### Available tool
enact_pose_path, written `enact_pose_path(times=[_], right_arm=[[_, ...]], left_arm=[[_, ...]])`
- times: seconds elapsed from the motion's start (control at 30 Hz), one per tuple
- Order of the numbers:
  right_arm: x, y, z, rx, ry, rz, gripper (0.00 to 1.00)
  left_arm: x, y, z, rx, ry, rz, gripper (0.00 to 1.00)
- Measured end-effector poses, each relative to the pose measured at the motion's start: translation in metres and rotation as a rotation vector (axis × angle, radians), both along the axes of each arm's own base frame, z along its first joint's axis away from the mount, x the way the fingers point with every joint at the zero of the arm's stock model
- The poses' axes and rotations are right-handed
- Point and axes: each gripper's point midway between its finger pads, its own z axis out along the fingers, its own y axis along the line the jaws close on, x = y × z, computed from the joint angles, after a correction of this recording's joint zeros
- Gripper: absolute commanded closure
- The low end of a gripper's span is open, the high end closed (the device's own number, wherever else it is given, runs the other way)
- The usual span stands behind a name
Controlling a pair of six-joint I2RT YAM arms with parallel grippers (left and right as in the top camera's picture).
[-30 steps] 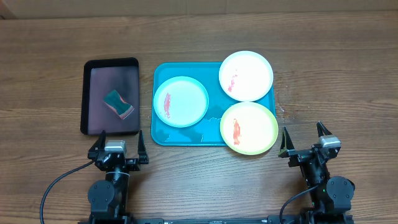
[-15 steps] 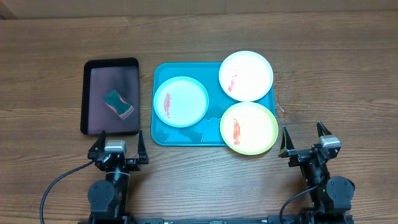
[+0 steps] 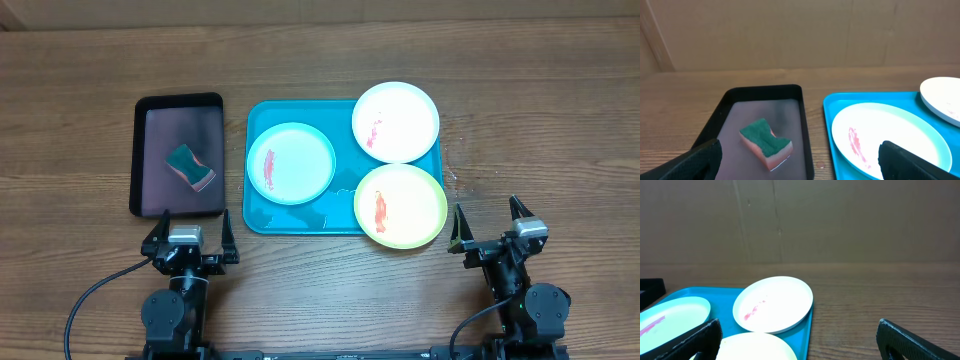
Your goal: Clean dirty plates on tray and stack at the side
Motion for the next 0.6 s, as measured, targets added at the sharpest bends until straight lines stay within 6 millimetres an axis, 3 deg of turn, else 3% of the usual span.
enact_pose_path(times=[0.6], right_arm=[[-0.0001,0.0009,0.0082,0.006,-0.033,0.005,0.0]], left_arm=[[0.0,0.0,0.0,0.0,0.0,0.0,0.0]])
